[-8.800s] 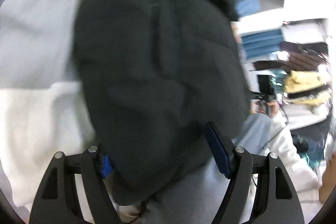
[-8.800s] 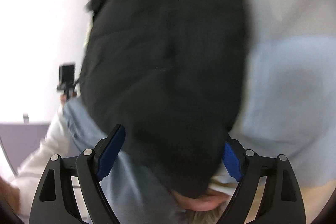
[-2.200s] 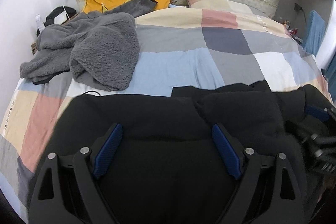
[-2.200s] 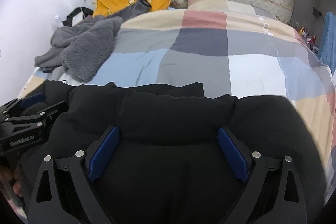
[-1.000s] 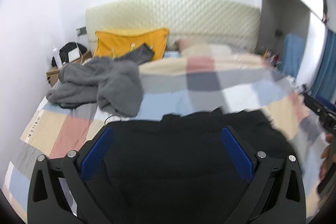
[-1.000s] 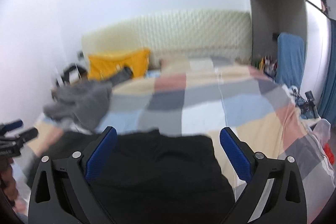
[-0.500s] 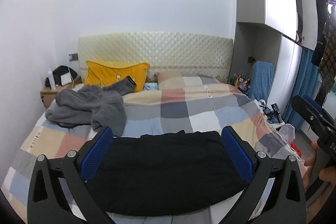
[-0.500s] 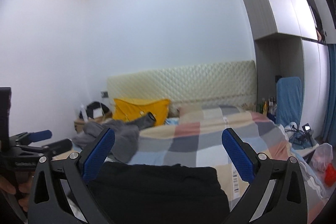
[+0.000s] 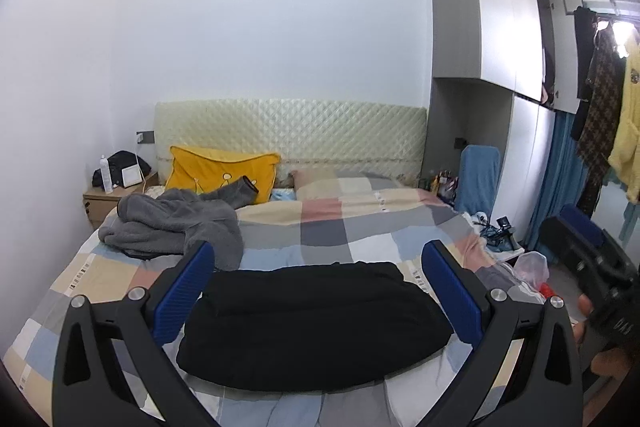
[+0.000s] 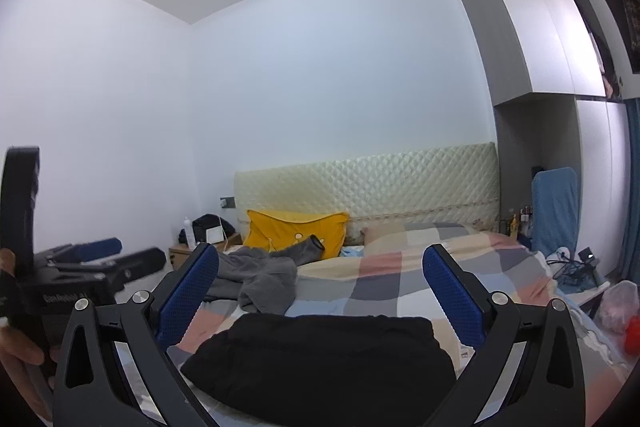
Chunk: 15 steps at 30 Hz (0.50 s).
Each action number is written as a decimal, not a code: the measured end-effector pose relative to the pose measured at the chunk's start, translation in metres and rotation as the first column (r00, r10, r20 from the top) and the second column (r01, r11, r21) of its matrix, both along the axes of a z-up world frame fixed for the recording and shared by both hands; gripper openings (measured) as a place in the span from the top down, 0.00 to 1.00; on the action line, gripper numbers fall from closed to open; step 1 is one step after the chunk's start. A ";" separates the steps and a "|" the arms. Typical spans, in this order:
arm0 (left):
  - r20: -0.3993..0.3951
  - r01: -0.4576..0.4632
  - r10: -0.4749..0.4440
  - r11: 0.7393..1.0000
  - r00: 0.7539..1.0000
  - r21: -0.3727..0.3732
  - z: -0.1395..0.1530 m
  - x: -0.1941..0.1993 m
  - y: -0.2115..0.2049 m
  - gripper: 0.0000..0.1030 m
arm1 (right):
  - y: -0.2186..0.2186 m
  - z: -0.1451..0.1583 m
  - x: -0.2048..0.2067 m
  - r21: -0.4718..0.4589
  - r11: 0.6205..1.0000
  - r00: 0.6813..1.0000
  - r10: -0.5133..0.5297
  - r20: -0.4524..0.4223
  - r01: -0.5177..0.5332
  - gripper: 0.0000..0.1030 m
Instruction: Fold large clothes
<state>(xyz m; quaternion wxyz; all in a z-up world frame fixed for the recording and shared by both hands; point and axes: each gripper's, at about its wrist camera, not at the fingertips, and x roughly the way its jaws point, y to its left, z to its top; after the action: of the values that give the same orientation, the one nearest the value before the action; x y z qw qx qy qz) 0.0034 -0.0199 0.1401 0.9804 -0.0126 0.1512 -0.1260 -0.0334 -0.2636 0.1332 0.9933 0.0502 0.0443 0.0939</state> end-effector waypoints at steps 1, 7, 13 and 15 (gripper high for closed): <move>0.002 -0.006 0.006 1.000 1.000 0.003 -0.001 -0.003 0.001 0.00 | 0.002 -0.003 -0.004 0.000 1.000 1.000 0.001 -0.006 -0.001 0.00; -0.047 -0.029 0.029 1.000 0.998 -0.001 -0.024 -0.009 0.006 0.00 | 0.005 -0.024 -0.016 0.020 1.000 0.998 0.000 -0.065 0.002 0.00; -0.129 -0.041 0.039 0.999 0.991 -0.008 -0.056 -0.004 0.005 0.00 | 0.015 -0.047 -0.022 -0.010 1.000 0.993 -0.023 -0.117 0.022 0.00; -0.152 -0.034 0.033 0.999 0.988 -0.004 -0.065 -0.003 0.003 0.00 | 0.016 -0.056 -0.019 -0.014 1.000 0.990 -0.028 -0.138 0.026 0.00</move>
<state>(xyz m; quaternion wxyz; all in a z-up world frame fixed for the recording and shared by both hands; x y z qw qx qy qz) 0.0001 -0.0167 0.0755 0.9679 -0.0280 0.2249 -0.1084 -0.0526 -0.2476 0.0775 0.9893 0.0509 0.1128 0.0766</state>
